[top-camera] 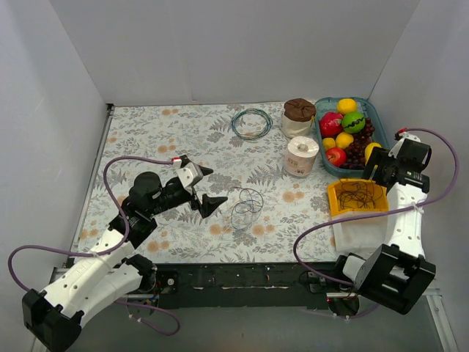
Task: Untangle the cables
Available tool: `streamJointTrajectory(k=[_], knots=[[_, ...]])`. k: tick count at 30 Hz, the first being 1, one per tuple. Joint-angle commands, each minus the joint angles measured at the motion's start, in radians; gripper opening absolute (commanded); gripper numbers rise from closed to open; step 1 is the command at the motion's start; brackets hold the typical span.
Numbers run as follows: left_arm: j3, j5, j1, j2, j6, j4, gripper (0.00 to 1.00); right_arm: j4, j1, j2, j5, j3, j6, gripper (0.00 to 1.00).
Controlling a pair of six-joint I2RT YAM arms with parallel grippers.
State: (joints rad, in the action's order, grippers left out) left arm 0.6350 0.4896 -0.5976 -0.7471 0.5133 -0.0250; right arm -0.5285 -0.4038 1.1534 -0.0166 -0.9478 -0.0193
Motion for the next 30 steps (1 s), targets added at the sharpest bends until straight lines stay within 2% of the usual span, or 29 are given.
streamJointTrajectory(k=[1, 7, 11, 12, 13, 15, 18, 20, 23, 30], knots=[[0.019, 0.040, 0.002, -0.044, 0.080, 0.091, 0.97, -0.025, -0.001, -0.064, 0.052, -0.084, 0.012, 0.89], [0.017, 0.061, 0.001, -0.138, 0.116, 0.155, 0.95, -0.045, 0.025, -0.136, 0.024, -0.163, 0.012, 0.95], [-0.009, 0.067, 0.002, -0.204, 0.189, 0.128, 0.82, 0.005, 0.118, -0.201, -0.260, -0.145, -0.060, 0.96], [-0.018, 0.069, 0.002, -0.215, 0.218, 0.093, 0.78, 0.024, 0.188, -0.225, -0.405, -0.123, -0.067, 0.96], [-0.027, 0.081, 0.001, -0.234, 0.285, 0.070, 0.72, 0.057, 0.227, -0.234, -0.468, -0.105, -0.067, 0.94], [-0.058, 0.099, 0.002, -0.254, 0.350, -0.025, 0.69, 0.082, 0.357, -0.245, -0.572, -0.043, -0.026, 0.91], [-0.100, 0.075, -0.001, -0.294, 0.477, -0.145, 0.59, 0.148, 0.546, -0.261, -0.527, 0.047, 0.068, 0.85], [-0.104, 0.022, -0.007, -0.333, 0.504, -0.176, 0.47, 0.215, 0.604, -0.268, -0.502, 0.092, 0.119, 0.83], [-0.101, -0.047, -0.033, -0.377, 0.464, -0.174, 0.43, 0.293, 0.678, -0.276, -0.461, 0.155, 0.197, 0.81], [-0.087, -0.106, -0.100, -0.455, 0.412, -0.147, 0.44, 0.358, 0.789, -0.192, -0.442, 0.224, 0.239, 0.79]])
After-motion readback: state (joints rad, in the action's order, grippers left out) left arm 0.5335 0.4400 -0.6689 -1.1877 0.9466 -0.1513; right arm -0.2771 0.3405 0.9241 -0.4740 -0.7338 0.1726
